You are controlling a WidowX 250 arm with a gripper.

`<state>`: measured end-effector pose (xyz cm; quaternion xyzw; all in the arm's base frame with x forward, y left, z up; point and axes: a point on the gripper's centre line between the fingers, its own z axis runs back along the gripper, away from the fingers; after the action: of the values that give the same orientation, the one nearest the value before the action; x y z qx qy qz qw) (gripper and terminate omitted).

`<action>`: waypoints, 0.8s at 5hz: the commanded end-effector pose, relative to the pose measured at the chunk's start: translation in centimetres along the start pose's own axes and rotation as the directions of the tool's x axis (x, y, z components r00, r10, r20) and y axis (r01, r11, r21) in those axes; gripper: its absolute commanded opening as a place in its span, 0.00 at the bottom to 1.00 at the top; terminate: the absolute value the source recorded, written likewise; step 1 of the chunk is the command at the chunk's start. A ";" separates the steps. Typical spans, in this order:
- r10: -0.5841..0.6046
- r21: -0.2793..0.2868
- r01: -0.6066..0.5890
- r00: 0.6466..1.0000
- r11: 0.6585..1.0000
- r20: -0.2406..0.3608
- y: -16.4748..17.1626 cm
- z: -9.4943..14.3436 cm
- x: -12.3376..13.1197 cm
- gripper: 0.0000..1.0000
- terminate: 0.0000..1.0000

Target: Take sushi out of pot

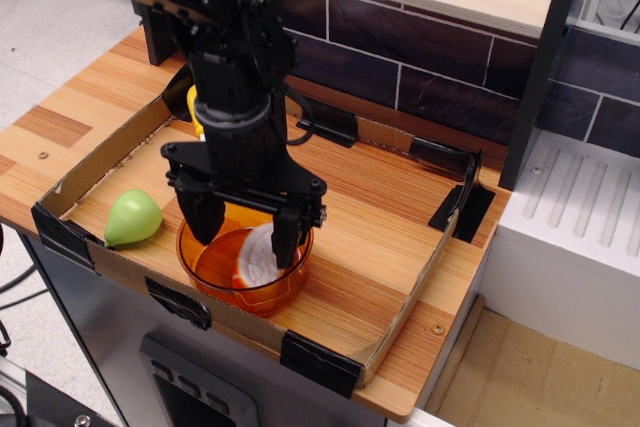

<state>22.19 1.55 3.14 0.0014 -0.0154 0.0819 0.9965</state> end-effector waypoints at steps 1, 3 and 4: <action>0.016 0.033 -0.017 0.999 0.999 0.036 0.6 -0.5 0.4 1.00 0.00; 0.012 0.037 -0.013 1.000 0.999 0.029 0.6 -0.6 0.4 0.00 0.00; 0.011 0.034 -0.012 0.999 0.999 0.032 0.4 0.0 0.3 0.00 0.00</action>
<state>21.71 1.83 2.15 0.0188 -0.0034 0.0925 0.9955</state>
